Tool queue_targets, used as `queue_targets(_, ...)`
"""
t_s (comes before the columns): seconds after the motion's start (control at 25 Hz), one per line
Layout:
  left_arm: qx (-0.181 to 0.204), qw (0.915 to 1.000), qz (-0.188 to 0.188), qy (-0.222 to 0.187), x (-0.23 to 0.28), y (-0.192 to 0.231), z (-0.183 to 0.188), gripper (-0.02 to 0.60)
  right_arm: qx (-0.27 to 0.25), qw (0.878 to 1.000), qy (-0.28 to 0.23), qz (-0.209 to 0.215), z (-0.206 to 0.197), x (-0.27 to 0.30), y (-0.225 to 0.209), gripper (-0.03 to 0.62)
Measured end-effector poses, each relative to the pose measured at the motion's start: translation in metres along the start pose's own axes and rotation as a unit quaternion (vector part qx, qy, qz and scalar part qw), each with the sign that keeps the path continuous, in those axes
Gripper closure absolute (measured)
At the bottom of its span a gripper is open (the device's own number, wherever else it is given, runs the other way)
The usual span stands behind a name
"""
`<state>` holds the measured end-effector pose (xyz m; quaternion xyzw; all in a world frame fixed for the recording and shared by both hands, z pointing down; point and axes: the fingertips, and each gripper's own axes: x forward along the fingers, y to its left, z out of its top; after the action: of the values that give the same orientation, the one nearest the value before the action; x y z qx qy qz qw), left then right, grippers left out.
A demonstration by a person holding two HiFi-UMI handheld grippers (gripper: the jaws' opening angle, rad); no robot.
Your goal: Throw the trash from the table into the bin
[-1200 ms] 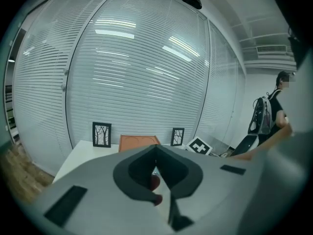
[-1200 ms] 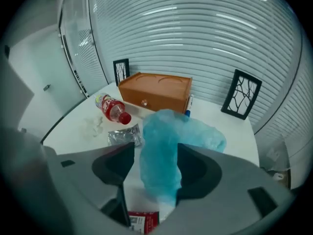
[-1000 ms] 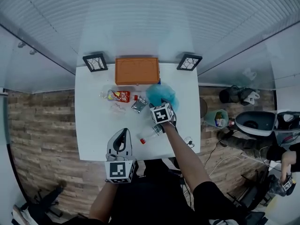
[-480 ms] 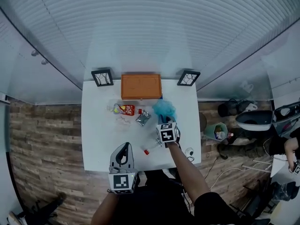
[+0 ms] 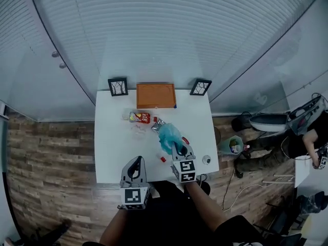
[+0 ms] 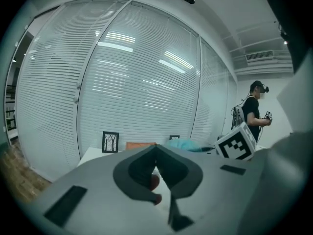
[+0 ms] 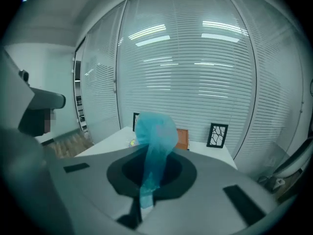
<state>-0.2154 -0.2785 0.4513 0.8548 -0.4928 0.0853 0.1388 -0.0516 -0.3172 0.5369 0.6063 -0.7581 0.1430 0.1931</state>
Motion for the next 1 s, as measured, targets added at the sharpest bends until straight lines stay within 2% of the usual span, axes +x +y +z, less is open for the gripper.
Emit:
queue_targets(0.08,0.009,0.9999,-0.013,-0.006,-0.014,0.000,-0.002,0.583,0.006,1.000,-0.014,-0.001,0.002,-0.021,0.019,0.588)
queue_targets(0.24,-0.013,0.9990,-0.026,-0.033,-0.044,-0.001,-0.013,0.583,0.020,1.000,-0.023,-0.007,-0.005,-0.054,0.046,0.588)
queue_targets(0.36,-0.001,0.9986,-0.041,-0.034,-0.059,-0.006,-0.017,0.583,0.023,0.999,-0.034,-0.013,-0.008,-0.075,0.060,0.588)
queue_targets(0.8,0.015,0.9971,-0.060,-0.044,-0.103,-0.047,-0.028,0.583,0.030,0.996,-0.085,-0.008,-0.009,-0.146,0.078,0.588)
queue_targets(1.0,0.024,0.9975,-0.047,-0.048,-0.131,-0.075,-0.036,0.583,0.043,0.994,-0.100,0.003,-0.021,-0.183,0.080,0.588)
